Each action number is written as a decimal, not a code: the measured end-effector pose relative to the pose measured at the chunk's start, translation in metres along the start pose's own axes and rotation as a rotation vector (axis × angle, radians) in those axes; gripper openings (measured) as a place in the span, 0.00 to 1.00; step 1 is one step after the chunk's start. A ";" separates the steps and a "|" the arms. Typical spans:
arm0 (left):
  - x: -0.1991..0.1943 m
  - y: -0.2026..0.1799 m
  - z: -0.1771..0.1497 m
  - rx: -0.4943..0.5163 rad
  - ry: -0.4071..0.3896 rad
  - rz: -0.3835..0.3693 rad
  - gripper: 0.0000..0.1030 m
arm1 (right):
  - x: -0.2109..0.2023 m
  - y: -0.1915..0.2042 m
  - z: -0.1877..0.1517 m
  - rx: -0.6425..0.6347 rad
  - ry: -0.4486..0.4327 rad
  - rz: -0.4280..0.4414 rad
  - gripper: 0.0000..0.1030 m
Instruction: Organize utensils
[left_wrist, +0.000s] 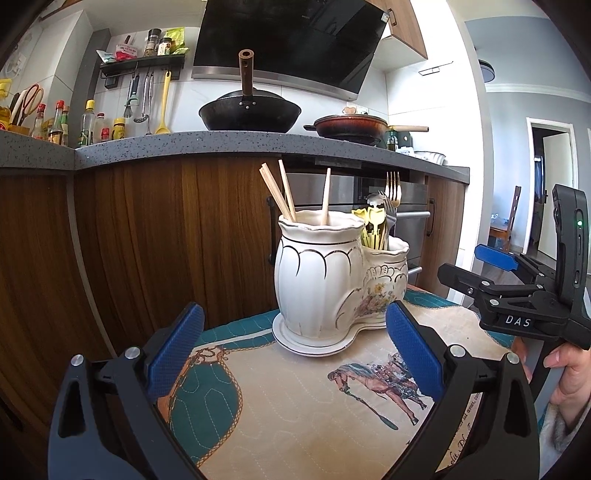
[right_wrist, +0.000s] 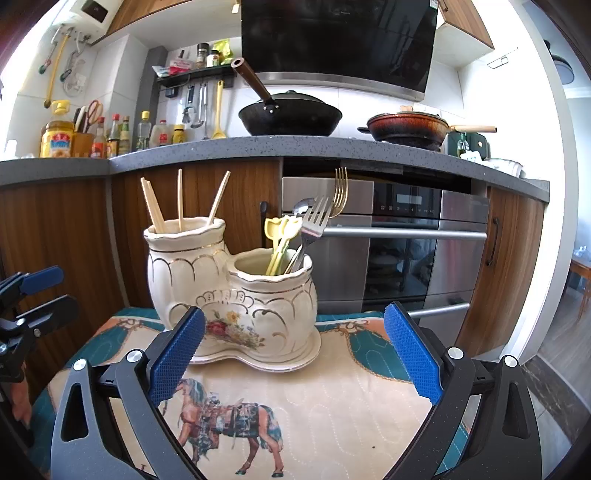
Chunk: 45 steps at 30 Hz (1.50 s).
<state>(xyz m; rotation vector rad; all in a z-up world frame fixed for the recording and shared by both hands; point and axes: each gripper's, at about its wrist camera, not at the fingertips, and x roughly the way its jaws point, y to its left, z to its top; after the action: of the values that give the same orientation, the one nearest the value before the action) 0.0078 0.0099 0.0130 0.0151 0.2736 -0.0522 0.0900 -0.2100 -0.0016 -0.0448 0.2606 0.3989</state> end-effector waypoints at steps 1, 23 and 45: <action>0.000 0.000 0.000 0.000 0.000 -0.001 0.95 | 0.000 0.001 0.000 0.000 0.000 -0.002 0.94; -0.001 -0.002 -0.001 0.002 0.008 0.005 0.95 | 0.000 0.000 0.000 -0.002 0.000 -0.002 0.94; 0.002 -0.002 -0.002 0.006 0.015 0.011 0.95 | 0.000 -0.001 -0.001 -0.001 0.004 -0.006 0.94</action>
<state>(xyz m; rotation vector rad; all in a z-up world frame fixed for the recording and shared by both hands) 0.0089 0.0078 0.0111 0.0226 0.2885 -0.0424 0.0903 -0.2114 -0.0023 -0.0477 0.2640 0.3934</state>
